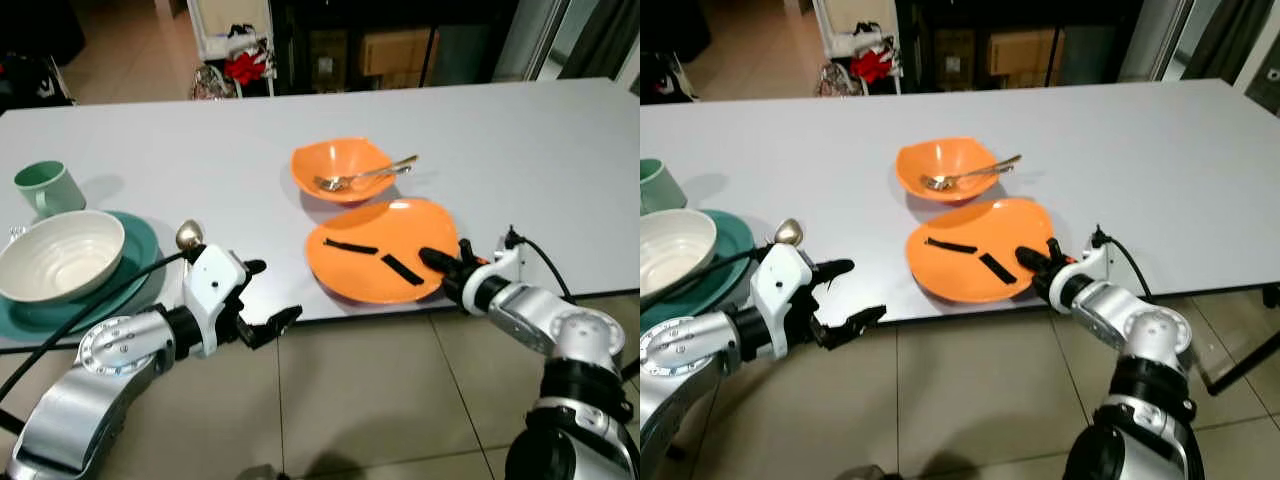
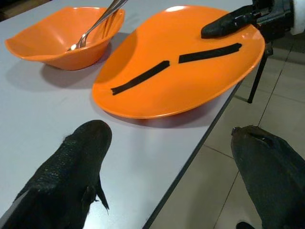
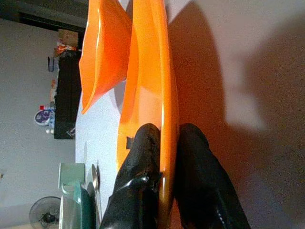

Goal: Setting the table

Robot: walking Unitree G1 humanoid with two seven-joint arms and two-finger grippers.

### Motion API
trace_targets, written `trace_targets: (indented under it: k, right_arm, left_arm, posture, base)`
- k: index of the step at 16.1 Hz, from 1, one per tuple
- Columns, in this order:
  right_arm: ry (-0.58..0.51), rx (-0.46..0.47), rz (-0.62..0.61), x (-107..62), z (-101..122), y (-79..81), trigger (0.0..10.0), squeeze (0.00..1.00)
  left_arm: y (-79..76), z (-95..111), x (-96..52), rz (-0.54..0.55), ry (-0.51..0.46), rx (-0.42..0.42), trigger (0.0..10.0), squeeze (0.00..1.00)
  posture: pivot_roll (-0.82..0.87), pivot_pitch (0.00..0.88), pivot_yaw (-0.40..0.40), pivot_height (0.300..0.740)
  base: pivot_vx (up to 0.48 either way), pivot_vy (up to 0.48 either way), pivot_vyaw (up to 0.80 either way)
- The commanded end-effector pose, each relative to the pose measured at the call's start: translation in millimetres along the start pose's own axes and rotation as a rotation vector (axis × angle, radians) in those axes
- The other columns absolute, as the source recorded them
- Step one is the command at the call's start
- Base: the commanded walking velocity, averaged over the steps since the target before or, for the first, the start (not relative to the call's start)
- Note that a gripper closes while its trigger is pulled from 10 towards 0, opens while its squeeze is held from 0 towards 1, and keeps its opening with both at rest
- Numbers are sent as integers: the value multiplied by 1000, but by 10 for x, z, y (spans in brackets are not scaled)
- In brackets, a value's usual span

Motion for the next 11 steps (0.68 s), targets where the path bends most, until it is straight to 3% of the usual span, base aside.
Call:
trace_targets:
  k: [1, 4, 8, 10, 11]
  right_arm:
    - [-19, -25, 18, 65, 66, 70, 10000, 0]
    - [-16, -35, 16, 145, 45, 62, 10000, 0]
    - [-49, -55, -3, 371, -6, 56, 10000, 0]
    - [-49, -56, -3, 391, -20, 62, 10000, 0]
    - [-48, -67, -9, 439, -45, 77, 10000, 973]
  left_arm:
    - [-15, 27, -2, 0, 1, 25, 10000, 0]
    - [-10, 23, 0, 1, 2, 29, 10000, 0]
    - [25, 28, -1, 24, 5, 63, 10000, 0]
    - [26, 25, -3, 23, 8, 65, 10000, 0]
    - [31, 24, -5, 23, 12, 71, 10000, 0]
  posture:
    - [64, 0, 56, 740]
    - [66, 0, 58, 740]
    - [75, 0, 68, 740]
    - [75, 0, 68, 740]
    - [75, 0, 75, 740]
  base:
    - [0, 0, 0]
    - [0, 0, 0]
    - [0, 0, 0]
    - [0, 0, 0]
    - [0, 0, 0]
Point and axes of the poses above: a point about 5 cm out from each wrist's last joint towards the gripper, its own x axis pointing out of the wrist towards the gripper, its own z axis along the axis of the wrist's last joint, y = z × x, the point moved 4 cm from there along x, pointing out of the wrist towards the gripper, and after that the axes turned 11 degrees about -x, right-handed, at the moved point
